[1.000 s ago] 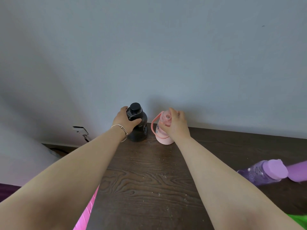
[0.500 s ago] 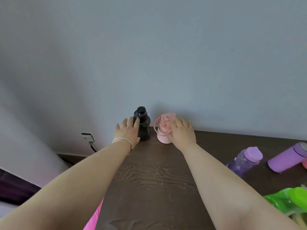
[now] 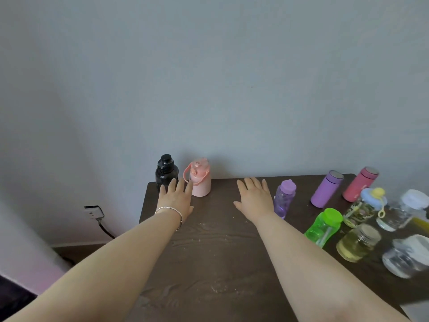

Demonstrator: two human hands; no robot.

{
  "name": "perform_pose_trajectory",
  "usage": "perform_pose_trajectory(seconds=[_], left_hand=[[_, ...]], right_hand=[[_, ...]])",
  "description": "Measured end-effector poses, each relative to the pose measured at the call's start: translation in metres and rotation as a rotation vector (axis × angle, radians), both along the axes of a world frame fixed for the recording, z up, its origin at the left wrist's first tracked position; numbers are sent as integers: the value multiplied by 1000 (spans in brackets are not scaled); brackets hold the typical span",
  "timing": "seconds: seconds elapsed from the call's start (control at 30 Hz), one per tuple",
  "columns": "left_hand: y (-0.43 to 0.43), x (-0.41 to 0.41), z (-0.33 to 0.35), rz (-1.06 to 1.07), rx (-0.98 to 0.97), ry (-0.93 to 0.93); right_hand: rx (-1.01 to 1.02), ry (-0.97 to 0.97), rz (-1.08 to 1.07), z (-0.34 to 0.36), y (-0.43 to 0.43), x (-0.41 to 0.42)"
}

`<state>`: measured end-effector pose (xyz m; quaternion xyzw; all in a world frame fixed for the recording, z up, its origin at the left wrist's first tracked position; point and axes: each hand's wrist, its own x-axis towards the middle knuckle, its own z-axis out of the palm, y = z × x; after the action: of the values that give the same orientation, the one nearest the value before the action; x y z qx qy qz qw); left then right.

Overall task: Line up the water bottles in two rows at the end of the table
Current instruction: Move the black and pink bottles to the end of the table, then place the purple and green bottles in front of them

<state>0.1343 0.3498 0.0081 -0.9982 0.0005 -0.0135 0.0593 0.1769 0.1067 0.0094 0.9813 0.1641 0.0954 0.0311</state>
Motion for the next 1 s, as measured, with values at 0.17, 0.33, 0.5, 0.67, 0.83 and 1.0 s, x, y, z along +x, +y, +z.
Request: perform_pose_trajectory(seconds=[0.17,0.33,0.5,0.67,0.83,1.0], left_hand=[[-44,-7,6,-40,-12,8],[-95,-5,9,-34,-43,13],[-156,9,4,-29,-30,45],[-217,24,1,-39,-17,39],[-258,35,-7,-24,8,60],[-283,46,-14,-15,-8,86]], right_hand=[[14,5,-75,4,-46,-20],[21,20,-129,4,-99,-25],[61,31,-173,4,-172,-21],[127,88,-239,-5,-242,-17],[191,140,-274,-19,-285,-13],[288,212,-297,-42,-305,-9]])
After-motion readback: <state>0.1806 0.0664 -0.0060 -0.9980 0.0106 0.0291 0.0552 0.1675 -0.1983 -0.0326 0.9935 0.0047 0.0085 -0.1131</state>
